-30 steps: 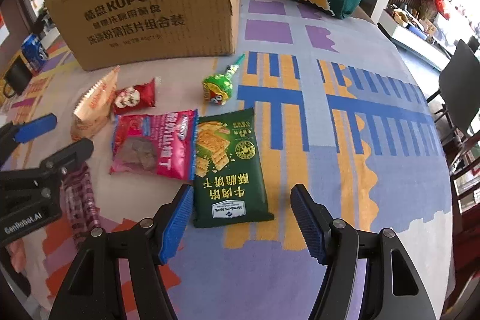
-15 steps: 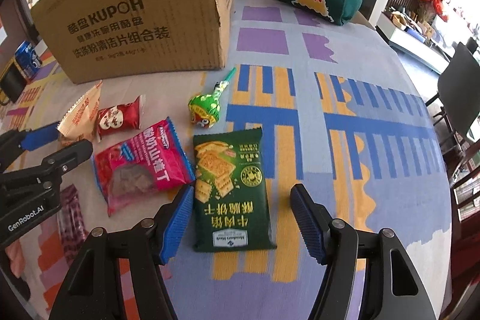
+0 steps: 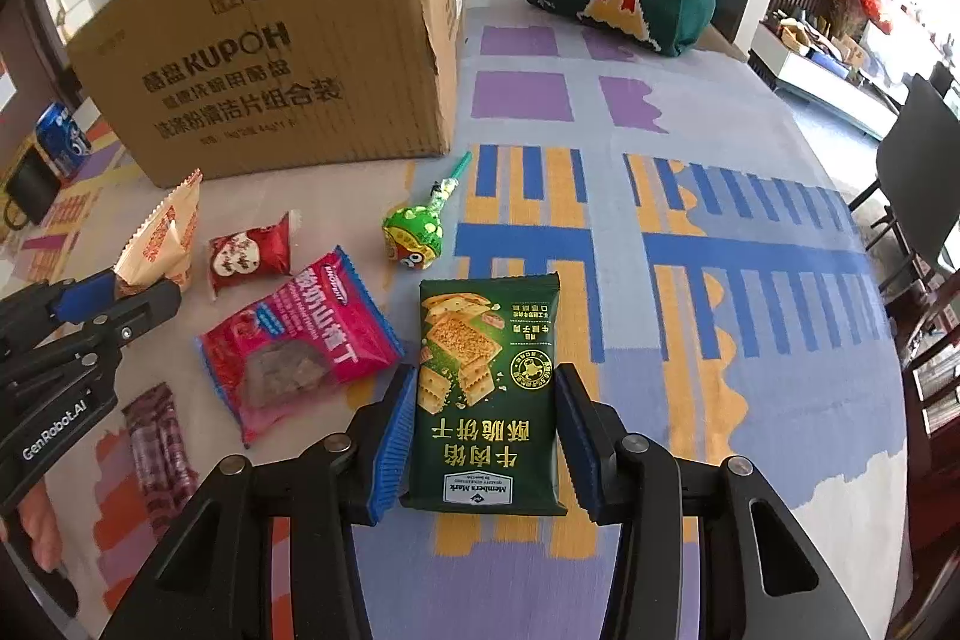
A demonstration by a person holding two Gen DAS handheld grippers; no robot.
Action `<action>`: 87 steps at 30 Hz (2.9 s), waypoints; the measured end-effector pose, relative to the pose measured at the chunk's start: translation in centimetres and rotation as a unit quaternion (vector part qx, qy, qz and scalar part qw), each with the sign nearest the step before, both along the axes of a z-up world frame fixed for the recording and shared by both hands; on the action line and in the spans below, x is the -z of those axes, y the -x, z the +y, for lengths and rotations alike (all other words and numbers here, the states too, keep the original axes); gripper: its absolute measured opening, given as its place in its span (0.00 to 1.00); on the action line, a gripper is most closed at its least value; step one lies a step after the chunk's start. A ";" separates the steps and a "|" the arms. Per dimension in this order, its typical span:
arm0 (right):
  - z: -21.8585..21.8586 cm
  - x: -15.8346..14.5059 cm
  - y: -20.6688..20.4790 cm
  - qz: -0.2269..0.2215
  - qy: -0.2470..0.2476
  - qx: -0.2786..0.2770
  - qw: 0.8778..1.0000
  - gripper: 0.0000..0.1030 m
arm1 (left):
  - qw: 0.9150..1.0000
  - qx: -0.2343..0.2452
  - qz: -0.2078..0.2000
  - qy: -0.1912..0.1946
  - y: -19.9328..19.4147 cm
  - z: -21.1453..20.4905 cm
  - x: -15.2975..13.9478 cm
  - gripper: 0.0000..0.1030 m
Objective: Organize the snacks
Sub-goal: 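Lift both packets and carry them over the cardboard box, then open both tools to drop the packets into the box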
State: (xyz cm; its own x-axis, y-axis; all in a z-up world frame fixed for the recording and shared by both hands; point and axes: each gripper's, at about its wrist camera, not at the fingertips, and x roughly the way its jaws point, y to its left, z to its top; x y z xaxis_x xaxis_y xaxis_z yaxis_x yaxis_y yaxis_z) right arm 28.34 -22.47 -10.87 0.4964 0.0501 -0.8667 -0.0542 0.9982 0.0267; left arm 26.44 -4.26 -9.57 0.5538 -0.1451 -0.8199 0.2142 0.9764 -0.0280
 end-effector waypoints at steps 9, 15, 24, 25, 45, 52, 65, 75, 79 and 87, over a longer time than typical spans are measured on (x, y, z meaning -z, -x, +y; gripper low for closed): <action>0.3 -3.1 1.3 -0.042 -0.015 -0.014 0.999 0.45 | 0.999 -0.004 -0.023 0.027 1.5 0.2 -2.7 0.34; 0.9 -5.3 1.8 -0.072 -0.029 -0.026 0.997 0.45 | 0.998 -0.006 -0.053 0.039 2.4 0.6 -5.2 0.34; 1.4 -8.1 2.4 -0.111 -0.049 -0.036 0.992 0.45 | 0.995 -0.009 -0.084 0.055 3.3 1.1 -8.0 0.34; 1.4 -8.5 2.3 -0.116 -0.052 -0.037 0.991 0.45 | 0.995 -0.010 -0.087 0.056 3.3 1.2 -8.2 0.34; 2.2 -13.3 0.5 -0.181 -0.074 -0.050 0.979 0.45 | 0.985 -0.018 -0.161 0.059 1.9 2.2 -13.9 0.34; 2.4 -15.4 -1.2 -0.201 -0.082 -0.053 0.975 0.45 | 0.982 -0.017 -0.182 0.053 0.3 2.4 -15.7 0.34; 3.4 -17.9 -5.0 -0.227 -0.079 -0.059 0.969 0.45 | 0.981 -0.027 -0.188 0.048 -3.8 3.4 -17.0 0.34; 4.6 -18.5 -8.7 -0.226 -0.067 -0.069 0.969 0.45 | 0.985 -0.031 -0.165 0.041 -8.0 3.8 -16.4 0.34; 5.1 -18.1 -10.0 -0.221 -0.063 -0.073 0.971 0.45 | 0.988 -0.031 -0.146 0.042 -9.7 3.9 -15.7 0.34; 6.0 -17.1 -12.6 -0.198 -0.053 -0.074 0.976 0.45 | 0.986 -0.050 -0.157 -0.017 -11.5 3.1 -14.9 0.42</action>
State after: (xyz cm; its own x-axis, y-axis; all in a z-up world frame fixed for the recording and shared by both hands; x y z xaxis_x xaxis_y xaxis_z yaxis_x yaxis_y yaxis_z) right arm 40.91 -16.46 6.26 0.7716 0.2246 -0.5952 -0.2239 0.9716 0.0764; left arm 37.97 -1.11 5.36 0.7910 -0.0521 -0.6096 0.1104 0.9922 0.0585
